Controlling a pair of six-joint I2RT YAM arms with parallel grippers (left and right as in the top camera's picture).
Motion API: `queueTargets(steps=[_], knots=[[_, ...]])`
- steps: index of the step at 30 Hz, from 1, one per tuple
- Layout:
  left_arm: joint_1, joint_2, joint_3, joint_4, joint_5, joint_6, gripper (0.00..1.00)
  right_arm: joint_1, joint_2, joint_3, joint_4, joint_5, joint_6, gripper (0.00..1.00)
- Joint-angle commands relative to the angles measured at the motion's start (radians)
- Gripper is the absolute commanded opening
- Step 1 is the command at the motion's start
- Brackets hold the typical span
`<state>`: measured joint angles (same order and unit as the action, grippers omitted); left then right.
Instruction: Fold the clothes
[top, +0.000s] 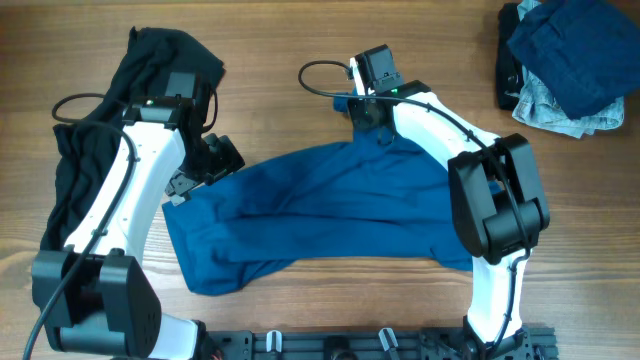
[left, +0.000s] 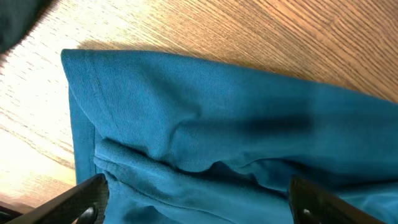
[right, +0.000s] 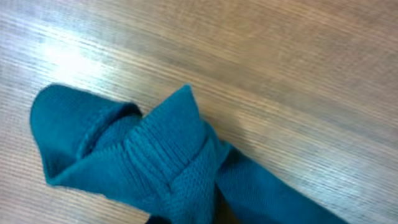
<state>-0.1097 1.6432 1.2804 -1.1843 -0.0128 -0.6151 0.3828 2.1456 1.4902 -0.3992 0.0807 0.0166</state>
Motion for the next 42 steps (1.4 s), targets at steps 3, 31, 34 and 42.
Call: queueTargets(steps=[3,31,34,42], knots=[[-0.005,0.003,0.003,-0.001,0.008,0.008,0.88,-0.009,0.022,0.017,0.205,0.112,0.078,0.04],[-0.087,0.190,0.003,0.243,0.022,-0.048,0.81,-0.218,-0.396,0.340,-0.476,-0.256,0.325,1.00],[-0.085,0.190,0.003,0.285,0.091,-0.210,0.80,-0.218,-0.423,0.340,-0.616,-0.341,0.360,1.00],[-0.100,0.191,0.003,0.454,0.227,-0.387,0.84,-0.218,-0.422,0.331,-0.845,-0.343,0.357,1.00]])
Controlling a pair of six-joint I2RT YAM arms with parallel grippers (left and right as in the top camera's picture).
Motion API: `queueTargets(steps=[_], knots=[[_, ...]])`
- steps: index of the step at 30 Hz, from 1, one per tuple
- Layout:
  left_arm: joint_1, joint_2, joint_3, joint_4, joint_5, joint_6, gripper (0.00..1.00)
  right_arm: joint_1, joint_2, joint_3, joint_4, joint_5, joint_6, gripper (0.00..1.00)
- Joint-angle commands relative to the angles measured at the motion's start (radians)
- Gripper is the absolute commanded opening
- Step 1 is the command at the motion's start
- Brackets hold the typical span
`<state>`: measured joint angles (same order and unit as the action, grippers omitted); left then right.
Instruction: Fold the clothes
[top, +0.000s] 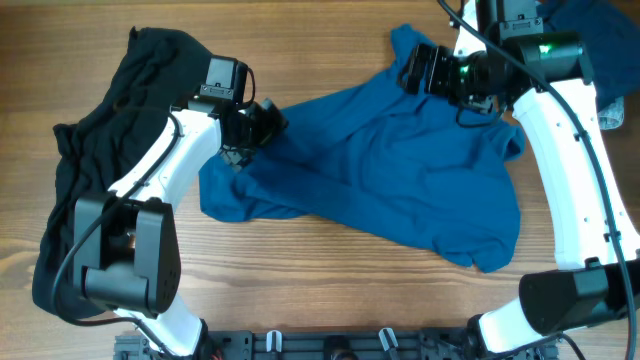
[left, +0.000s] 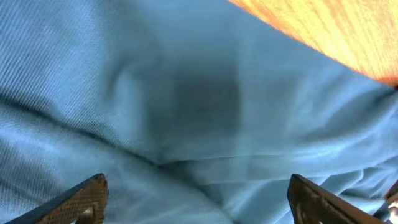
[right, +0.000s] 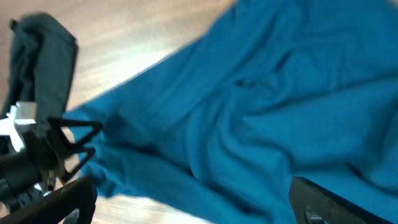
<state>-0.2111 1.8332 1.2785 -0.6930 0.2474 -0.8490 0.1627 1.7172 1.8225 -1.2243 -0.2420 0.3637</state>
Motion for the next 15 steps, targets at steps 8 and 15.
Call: queueTargets(steps=[8,15], knots=[[0.002,0.014,0.004,-0.158,-0.145,-0.241,0.88,0.002,0.007,-0.001,-0.071,-0.021,0.055,1.00],[0.002,0.095,0.004,-0.111,-0.103,-0.290,0.80,0.003,0.007,-0.001,-0.133,-0.021,0.063,1.00]])
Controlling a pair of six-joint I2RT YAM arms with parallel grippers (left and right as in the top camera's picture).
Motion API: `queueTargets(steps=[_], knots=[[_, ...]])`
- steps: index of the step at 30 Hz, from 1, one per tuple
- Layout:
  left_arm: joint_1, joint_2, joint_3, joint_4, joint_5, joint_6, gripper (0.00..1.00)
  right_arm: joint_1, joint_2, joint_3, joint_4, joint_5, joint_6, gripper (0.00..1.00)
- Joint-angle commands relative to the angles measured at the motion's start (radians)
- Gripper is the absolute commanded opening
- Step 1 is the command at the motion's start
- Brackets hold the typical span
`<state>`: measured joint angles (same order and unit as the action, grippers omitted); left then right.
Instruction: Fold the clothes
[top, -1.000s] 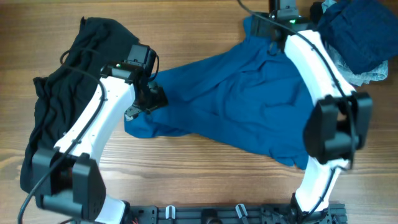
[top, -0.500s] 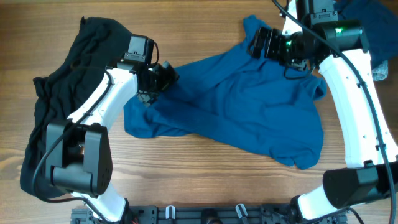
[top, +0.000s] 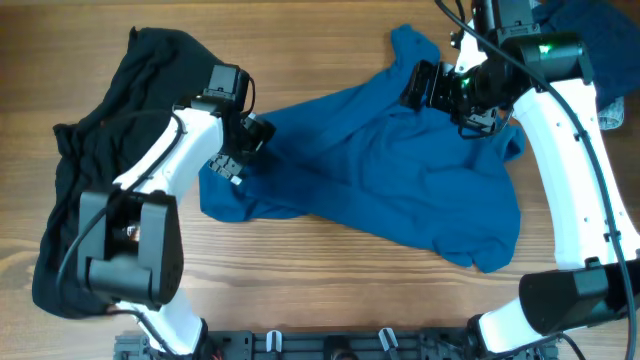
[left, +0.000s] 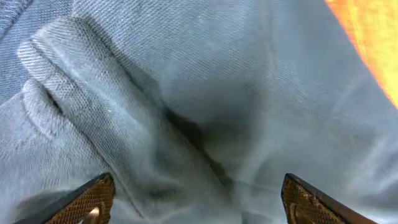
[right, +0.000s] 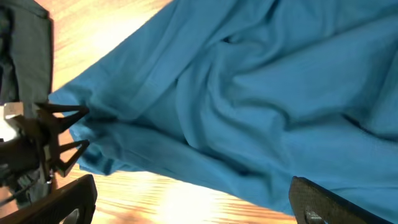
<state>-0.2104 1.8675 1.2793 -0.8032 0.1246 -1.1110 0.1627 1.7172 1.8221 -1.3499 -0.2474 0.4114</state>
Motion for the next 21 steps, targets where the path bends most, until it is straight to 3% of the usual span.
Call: queueTargets(steps=[1,4,6,8,12,16,18,21], knots=[[0.001,0.073,0.004,-0.001,0.027,-0.027,0.76,0.002,0.007,-0.001,-0.008,-0.016,0.016,1.00],[0.001,0.109,0.003,-0.010,0.027,-0.027,0.65,0.003,0.007,-0.001,-0.023,-0.016,0.015,1.00],[0.001,0.111,0.004,-0.038,0.023,-0.019,0.50,0.003,0.007,-0.001,-0.028,-0.016,0.015,1.00],[0.001,0.111,0.004,-0.058,-0.002,-0.019,0.28,0.002,0.007,-0.001,-0.028,-0.015,0.026,1.00],[0.016,0.039,0.004,-0.124,-0.044,0.027,0.09,0.002,0.006,-0.001,-0.047,0.127,0.171,0.99],[0.016,-0.068,0.004,-0.208,-0.110,0.041,0.07,0.002,0.003,-0.001,-0.140,0.273,0.358,0.99],[0.016,-0.111,0.004,-0.253,-0.120,0.061,0.06,0.002,-0.016,-0.002,-0.260,0.420,0.591,1.00],[0.016,-0.119,0.004,-0.272,-0.122,0.097,0.09,0.002,-0.110,-0.060,-0.259,0.380,0.605,1.00]])
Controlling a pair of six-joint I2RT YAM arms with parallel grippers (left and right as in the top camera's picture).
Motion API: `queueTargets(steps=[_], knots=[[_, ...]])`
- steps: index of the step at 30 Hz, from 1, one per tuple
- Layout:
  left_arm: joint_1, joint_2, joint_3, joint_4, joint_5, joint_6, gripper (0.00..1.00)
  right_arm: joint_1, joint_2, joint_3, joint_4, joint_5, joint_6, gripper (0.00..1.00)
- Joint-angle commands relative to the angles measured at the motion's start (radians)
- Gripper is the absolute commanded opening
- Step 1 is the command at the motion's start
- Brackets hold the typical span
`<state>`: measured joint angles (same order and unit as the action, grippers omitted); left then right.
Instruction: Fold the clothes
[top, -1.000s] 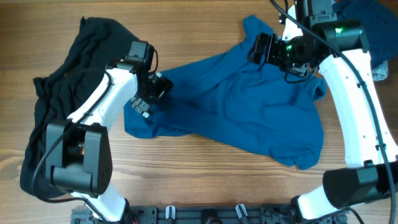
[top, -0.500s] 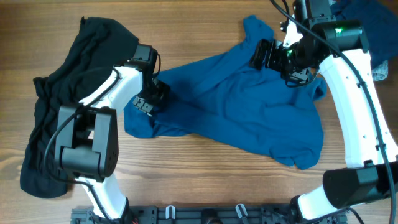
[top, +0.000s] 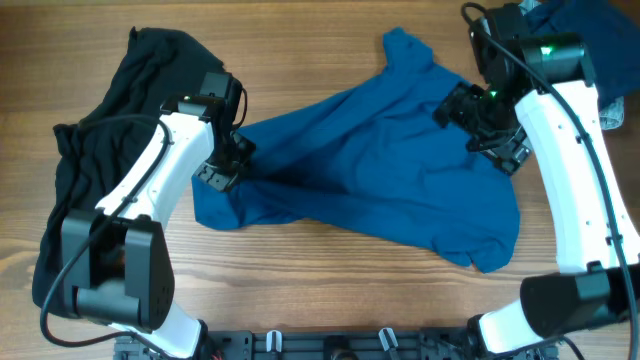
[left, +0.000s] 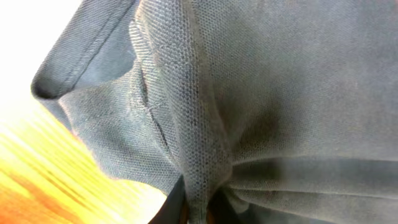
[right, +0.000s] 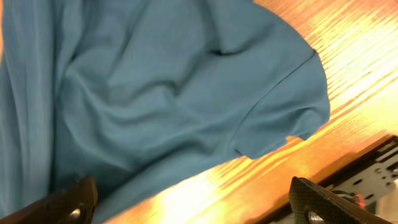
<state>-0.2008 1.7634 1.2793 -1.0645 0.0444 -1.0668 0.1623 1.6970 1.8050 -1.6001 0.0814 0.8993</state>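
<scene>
The blue polo shirt (top: 380, 170) lies spread and creased across the middle of the wooden table, its collar end toward the far side. My left gripper (top: 222, 168) is at the shirt's left edge and is shut on a fold of the fabric; in the left wrist view the knit cloth (left: 205, 93) runs down into the pinched jaws of the left gripper (left: 196, 214). My right gripper (top: 487, 125) hangs open above the shirt's right side. In the right wrist view the right gripper (right: 193, 208) holds nothing, with the shirt (right: 155, 81) and its sleeve below.
A black garment (top: 100, 130) lies heaped along the table's left side, under the left arm. A pile of blue and patterned clothes (top: 570, 60) sits at the far right corner. A black rail (top: 350, 345) runs along the front edge.
My left gripper, open over the shirt's left part before, is now shut on fabric at the left edge. The right gripper has moved right and nearer, away from the collar, still open.
First the shirt lay nearer and more to the left, with my right gripper shut on a bunch at its far edge and the left open. Then the shirt lay farther right and spread, both grippers open. Now the left has closed on the shirt's left edge.
</scene>
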Motion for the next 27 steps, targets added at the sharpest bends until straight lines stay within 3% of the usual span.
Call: queueTargets(steps=[1,7,11,13,20,24,27], knots=[[0.007,-0.014,0.004,-0.010,-0.043,0.062,0.09,0.003,-0.128,-0.076,-0.008,0.040,0.143,1.00],[0.007,-0.014,0.004,0.000,-0.047,0.066,0.10,0.003,-0.323,-0.458,-0.008,-0.020,0.332,1.00],[0.007,-0.014,0.004,0.002,-0.047,0.069,0.10,0.003,-0.351,-0.653,0.000,-0.070,0.316,1.00],[0.007,-0.014,0.004,0.006,-0.046,0.069,0.11,0.003,-0.351,-0.757,0.110,-0.162,0.174,1.00],[0.007,-0.014,0.004,0.005,-0.046,0.069,0.11,0.003,-0.351,-1.063,0.459,-0.321,0.178,0.97],[0.007,-0.014,0.004,0.003,-0.046,0.069,0.11,0.003,-0.349,-1.130,0.631,-0.314,0.203,0.88],[0.007,-0.014,0.004,-0.001,-0.046,0.069,0.11,0.003,-0.331,-1.161,0.723,-0.309,0.203,0.89]])
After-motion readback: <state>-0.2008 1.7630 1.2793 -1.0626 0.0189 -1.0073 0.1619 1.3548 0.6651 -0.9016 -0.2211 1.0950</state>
